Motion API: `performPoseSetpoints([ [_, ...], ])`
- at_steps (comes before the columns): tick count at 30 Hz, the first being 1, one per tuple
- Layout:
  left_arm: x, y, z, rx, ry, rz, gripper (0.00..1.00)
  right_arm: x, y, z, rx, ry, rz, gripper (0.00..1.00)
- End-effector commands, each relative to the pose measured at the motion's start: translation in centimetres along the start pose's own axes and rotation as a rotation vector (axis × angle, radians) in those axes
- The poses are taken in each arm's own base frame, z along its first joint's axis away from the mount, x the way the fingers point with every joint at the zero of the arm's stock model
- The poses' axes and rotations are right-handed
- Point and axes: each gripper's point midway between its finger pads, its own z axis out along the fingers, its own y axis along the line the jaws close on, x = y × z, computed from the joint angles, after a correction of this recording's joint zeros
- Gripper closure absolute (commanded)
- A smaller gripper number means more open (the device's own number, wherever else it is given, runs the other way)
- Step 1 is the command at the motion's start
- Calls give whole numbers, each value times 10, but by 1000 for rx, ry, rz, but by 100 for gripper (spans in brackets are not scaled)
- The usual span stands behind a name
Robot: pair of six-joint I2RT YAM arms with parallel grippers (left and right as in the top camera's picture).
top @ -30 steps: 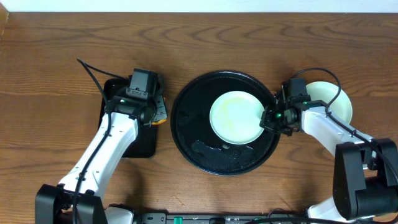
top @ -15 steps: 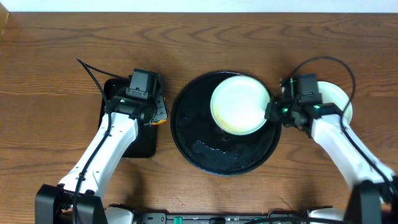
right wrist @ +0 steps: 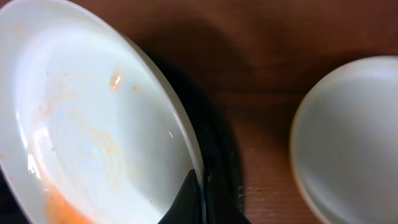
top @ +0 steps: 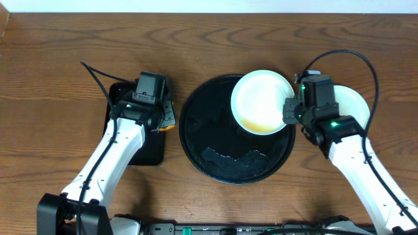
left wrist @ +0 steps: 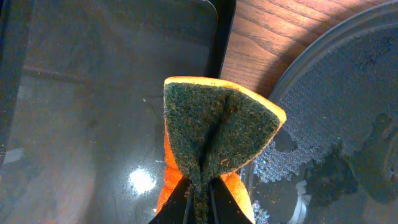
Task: Clean dirty plates on tray and stack at the side
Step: 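Lift the plate with the right gripper onto the stacked plates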
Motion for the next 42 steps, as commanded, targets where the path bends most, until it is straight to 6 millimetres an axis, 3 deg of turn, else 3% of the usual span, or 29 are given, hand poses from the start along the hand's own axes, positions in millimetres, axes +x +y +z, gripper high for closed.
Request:
performPoseSetpoints([
  [1,4,6,3,-20,9,9,92,-23,-4,-13,134,-94,-146,99],
  [8,4,6,3,-20,9,9,92,-42,31,-33,247,-225,-428,99],
  [14,4,6,3,-20,9,9,92,-59,50,-58,389,-348,-550,99],
  [18,4,6,3,-20,9,9,92,-69,52,-70,452,-403,-562,99],
  [35,4,6,3,-20,9,9,92,-71,54,-71,452,-411,-572,99],
  [39,4,6,3,-20,9,9,92,-69,44,-68,445,-408,-457,99],
  [42,4,6,3,-21,9,10,92,-57,33,-54,388,-351,-343,99],
])
